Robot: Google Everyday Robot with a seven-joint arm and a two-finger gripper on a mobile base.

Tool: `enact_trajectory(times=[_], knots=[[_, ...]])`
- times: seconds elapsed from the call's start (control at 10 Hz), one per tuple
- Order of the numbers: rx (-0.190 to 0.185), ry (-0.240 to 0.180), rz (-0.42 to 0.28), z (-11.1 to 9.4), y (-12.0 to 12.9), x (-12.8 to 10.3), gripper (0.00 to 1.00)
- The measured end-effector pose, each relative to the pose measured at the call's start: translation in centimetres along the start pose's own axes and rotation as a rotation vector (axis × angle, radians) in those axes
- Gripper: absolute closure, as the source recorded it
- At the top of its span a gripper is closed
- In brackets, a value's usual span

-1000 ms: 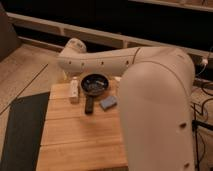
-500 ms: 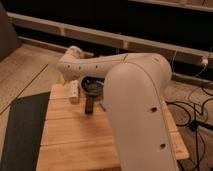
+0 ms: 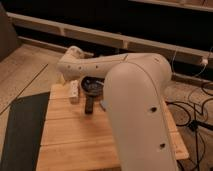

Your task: Place the bottle in the ceramic bowl

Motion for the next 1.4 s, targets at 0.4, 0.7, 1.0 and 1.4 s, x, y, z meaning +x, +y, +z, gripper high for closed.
enact_trajectory(times=[0.4, 0.7, 1.0, 1.4], knots=[[-0.074, 0.039, 0.005, 2.5, 3.5, 0.5, 0.35], [-0.056, 0.089, 0.004, 4.5, 2.8, 1.0, 0.35], [-0.006, 0.147, -0.032, 6.6, 2.5, 0.6, 0.35], [0.035, 0.238, -0.014, 9.2, 2.0, 1.5, 0.35]])
